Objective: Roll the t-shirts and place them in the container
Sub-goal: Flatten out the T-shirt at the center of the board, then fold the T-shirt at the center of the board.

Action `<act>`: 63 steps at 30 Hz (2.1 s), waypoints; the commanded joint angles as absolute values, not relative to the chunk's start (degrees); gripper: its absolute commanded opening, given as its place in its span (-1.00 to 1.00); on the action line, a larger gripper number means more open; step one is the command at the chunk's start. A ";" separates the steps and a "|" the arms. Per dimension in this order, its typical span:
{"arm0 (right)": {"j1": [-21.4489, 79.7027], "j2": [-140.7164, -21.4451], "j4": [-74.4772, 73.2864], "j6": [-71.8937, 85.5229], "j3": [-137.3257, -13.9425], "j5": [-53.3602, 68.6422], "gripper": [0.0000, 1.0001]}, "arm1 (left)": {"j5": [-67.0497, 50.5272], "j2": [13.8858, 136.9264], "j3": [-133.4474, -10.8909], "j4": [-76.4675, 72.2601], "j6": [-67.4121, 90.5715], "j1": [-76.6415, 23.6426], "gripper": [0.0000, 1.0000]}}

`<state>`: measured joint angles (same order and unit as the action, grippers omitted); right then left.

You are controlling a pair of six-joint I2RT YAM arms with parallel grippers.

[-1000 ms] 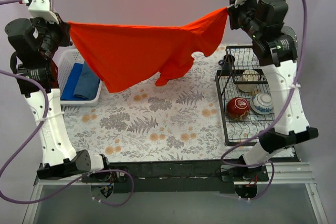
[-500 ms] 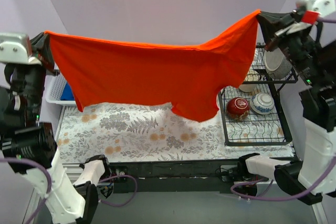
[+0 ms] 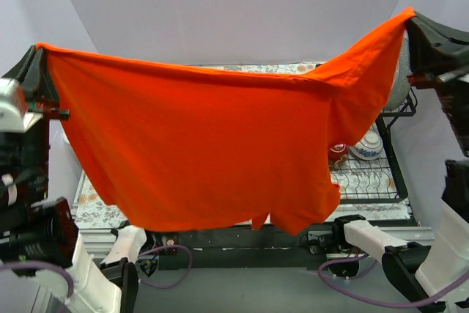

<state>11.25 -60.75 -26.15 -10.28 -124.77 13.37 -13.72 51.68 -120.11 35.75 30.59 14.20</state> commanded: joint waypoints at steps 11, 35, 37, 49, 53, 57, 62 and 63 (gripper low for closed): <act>12.83 -80.98 -7.91 -14.32 -85.25 24.95 -0.97 | -36.38 72.57 -84.68 33.41 24.45 14.07 -1.00; 14.94 -135.09 -9.93 -22.15 -124.72 6.77 -0.97 | -27.42 121.46 -105.99 25.49 15.47 12.04 -1.00; 15.12 -134.74 -10.72 -22.24 -124.54 6.85 -0.97 | -27.77 121.11 -106.00 25.58 15.82 11.95 -1.00; 17.66 -116.30 -17.58 -24.26 -105.04 8.88 -0.97 | -34.01 110.14 -98.97 30.85 12.57 11.34 -1.00; 18.72 -112.33 -19.33 -23.91 -101.17 8.79 -0.97 | -34.80 106.62 -95.89 32.25 10.99 11.34 -1.00; 19.16 -109.08 -21.26 -24.08 -98.62 8.35 -0.97 | -34.19 103.10 -92.21 33.48 8.62 11.25 -1.00; 19.16 -103.98 -24.08 -25.13 -93.97 7.47 -0.97 | -32.87 98.80 -87.89 34.36 4.66 11.34 -1.00; 19.25 -103.02 -24.17 -25.40 -93.00 7.30 -0.97 | -32.35 98.27 -87.46 34.54 4.14 11.25 -1.00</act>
<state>19.53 -107.85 -21.67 -24.23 -96.27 8.29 -33.01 103.11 -89.36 33.04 8.29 11.49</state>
